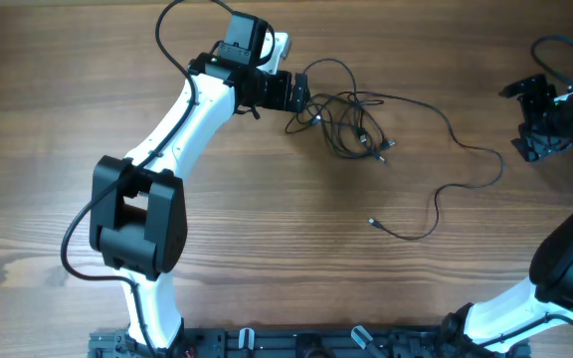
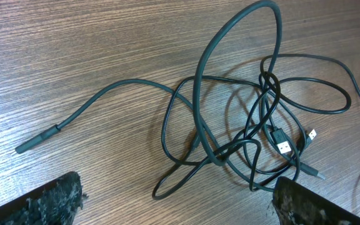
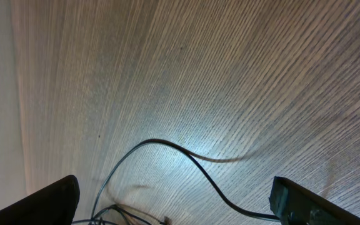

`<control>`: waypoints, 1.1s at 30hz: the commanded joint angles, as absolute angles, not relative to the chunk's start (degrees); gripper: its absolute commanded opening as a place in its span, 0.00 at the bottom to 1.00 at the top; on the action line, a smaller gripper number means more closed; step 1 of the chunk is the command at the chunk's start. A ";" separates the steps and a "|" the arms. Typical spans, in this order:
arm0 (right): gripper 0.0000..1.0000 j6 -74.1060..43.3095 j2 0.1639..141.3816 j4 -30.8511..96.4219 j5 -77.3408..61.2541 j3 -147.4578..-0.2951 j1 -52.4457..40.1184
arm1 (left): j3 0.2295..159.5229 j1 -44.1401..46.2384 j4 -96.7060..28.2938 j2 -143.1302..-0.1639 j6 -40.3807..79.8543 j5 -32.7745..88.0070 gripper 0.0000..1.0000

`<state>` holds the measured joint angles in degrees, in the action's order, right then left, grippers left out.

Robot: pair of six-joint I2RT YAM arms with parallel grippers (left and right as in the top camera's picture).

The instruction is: Untangle cables

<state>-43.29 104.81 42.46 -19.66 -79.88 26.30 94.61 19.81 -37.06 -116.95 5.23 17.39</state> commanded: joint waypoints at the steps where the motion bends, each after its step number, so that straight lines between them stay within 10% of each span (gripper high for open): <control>1: 1.00 -43.92 105.56 42.26 -18.35 -79.81 25.93 | 94.72 19.70 -37.06 -117.45 4.99 17.04 1.00; 33: 1.00 -47.70 105.56 42.09 -18.41 -79.79 25.93 | 94.72 19.70 -37.06 -117.45 4.99 17.04 1.00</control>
<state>-43.55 104.81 42.37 -19.38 -79.88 26.28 94.61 19.81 -37.06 -116.95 5.23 17.39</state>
